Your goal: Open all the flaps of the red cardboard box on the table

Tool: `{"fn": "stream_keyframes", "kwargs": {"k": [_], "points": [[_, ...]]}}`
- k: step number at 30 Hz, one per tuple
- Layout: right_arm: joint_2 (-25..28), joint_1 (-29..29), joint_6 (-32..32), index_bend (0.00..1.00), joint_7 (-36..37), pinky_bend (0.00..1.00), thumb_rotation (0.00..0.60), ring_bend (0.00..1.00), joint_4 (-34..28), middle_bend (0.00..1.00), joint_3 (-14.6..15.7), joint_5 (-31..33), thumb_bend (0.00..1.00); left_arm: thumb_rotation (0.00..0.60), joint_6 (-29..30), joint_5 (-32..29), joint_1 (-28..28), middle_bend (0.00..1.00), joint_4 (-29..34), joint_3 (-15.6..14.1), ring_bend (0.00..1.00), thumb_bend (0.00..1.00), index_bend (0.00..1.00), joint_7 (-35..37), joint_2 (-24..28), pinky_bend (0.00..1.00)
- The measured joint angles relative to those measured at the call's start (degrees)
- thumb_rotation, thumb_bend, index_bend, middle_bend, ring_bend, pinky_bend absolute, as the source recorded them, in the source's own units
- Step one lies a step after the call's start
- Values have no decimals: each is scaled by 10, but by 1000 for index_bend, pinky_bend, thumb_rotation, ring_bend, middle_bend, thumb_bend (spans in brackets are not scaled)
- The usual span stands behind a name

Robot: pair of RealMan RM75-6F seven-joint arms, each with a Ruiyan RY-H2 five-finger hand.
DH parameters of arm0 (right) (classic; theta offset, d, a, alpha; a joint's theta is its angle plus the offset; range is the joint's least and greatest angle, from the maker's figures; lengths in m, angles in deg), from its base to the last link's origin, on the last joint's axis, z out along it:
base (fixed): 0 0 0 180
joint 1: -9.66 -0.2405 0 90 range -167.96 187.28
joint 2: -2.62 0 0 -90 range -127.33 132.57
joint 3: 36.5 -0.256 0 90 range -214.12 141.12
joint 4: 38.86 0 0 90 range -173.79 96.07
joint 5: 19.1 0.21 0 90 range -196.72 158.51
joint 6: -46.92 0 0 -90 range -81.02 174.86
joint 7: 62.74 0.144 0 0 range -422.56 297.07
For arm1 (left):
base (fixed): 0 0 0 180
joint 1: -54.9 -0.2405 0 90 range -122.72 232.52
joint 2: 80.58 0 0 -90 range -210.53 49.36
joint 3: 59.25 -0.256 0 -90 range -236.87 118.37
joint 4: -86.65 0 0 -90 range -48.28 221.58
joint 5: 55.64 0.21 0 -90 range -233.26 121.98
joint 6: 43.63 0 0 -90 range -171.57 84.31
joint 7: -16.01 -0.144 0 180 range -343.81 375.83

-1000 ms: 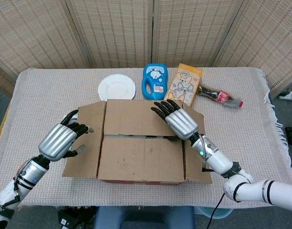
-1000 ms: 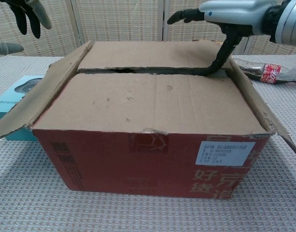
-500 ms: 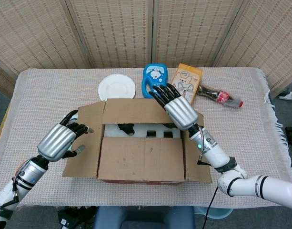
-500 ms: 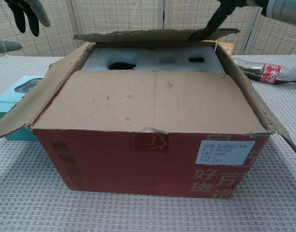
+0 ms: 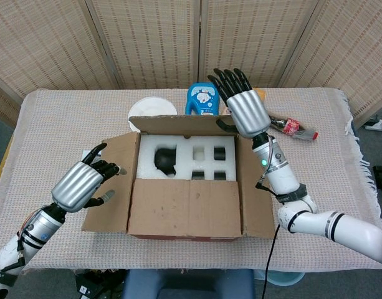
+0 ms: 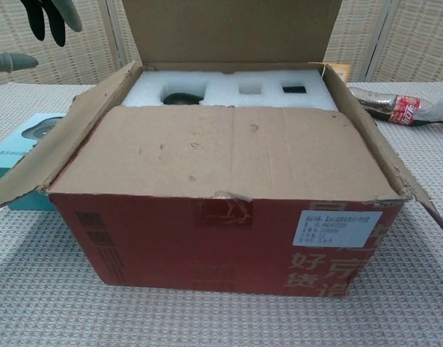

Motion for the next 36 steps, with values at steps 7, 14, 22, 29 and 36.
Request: {"fn": "stream_keyframes", "kwargs": {"k": [7,14,22,29,36], "points": [[-18,-29,10,0,-72,0,600,41,63,69,-15,72,245,600,-9,22,7,425,0,-2,420,388,350,19,3,0],[-7,-35,18,0,-117,0,600,15,73,46,-16,130,244,600,-7,35,8,425,-3,-4,419,385,350,37,3,0],[50,-8,34,0,-87,0,600,0,-16,13,-12,138,244,600,-2,3,0,425,-14,-1,416,383,342,35,-1,0],[157,54,97,0,11,0,600,10,-177,19,15,110,206,600,5,-23,-13,421,-21,0,411,382,341,32,1,0],[239,116,152,0,133,0,600,11,-263,71,58,13,146,600,12,-21,-21,421,-19,-3,411,382,344,31,-1,0]]}}
